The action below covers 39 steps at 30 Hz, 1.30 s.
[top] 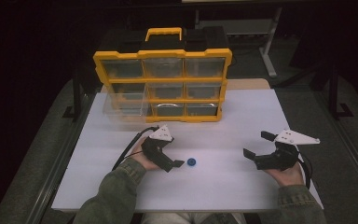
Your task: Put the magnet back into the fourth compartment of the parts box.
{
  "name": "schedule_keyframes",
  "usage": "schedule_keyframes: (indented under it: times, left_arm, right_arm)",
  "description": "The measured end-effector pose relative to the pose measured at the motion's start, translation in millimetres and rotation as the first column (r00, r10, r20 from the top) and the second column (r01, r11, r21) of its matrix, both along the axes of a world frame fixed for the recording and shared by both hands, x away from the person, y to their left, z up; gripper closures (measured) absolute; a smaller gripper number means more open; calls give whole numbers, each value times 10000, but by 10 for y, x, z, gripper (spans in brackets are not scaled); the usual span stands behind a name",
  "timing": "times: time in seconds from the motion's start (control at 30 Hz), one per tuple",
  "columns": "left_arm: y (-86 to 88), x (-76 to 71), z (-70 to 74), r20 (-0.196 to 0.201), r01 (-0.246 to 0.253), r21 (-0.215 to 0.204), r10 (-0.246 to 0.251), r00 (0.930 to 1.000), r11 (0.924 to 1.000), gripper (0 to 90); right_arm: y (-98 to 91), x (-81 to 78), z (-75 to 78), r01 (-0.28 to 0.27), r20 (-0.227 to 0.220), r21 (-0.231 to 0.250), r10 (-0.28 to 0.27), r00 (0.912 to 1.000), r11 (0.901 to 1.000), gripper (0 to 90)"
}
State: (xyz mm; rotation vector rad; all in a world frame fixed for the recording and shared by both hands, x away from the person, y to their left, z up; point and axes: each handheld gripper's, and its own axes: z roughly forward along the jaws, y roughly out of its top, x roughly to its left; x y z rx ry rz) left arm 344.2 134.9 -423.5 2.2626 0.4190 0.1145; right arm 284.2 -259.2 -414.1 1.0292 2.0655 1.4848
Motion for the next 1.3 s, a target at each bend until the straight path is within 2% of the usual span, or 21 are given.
schedule_keyframes:
  times: [0.1,0.27,0.57,0.73,0.77,1.03,1.3]
  left_arm:
    - [-77,5,-19,-122,268,12,-268,9996,9996,9]
    - [-162,11,-37,-246,419,104,-417,9988,9991,15]
    - [-316,-11,-100,-318,846,588,-829,9961,9947,54]
    - [-355,-25,-89,-252,949,598,-936,9953,9937,145]
    - [-376,-17,-95,-437,1065,641,-1038,9936,9923,151]
    - [-422,-2,-141,-634,1279,789,-1231,9904,9886,222]
    - [-485,-8,-187,-440,1259,1106,-1217,9916,9859,302]
  right_arm:
    - [-8,0,2,13,8,25,-13,10000,10000,0]
    - [-6,1,1,2,-3,25,-2,10000,10000,0]
    - [-9,-3,4,-8,5,59,8,10000,10000,0]
    - [-9,-3,4,-21,15,70,21,10000,10000,0]
    - [-9,-3,4,-16,6,77,16,10000,10000,0]
    - [-10,-2,4,-37,14,77,37,10000,10000,0]
    - [2,-3,-1,-91,-41,16,91,10000,10000,0]
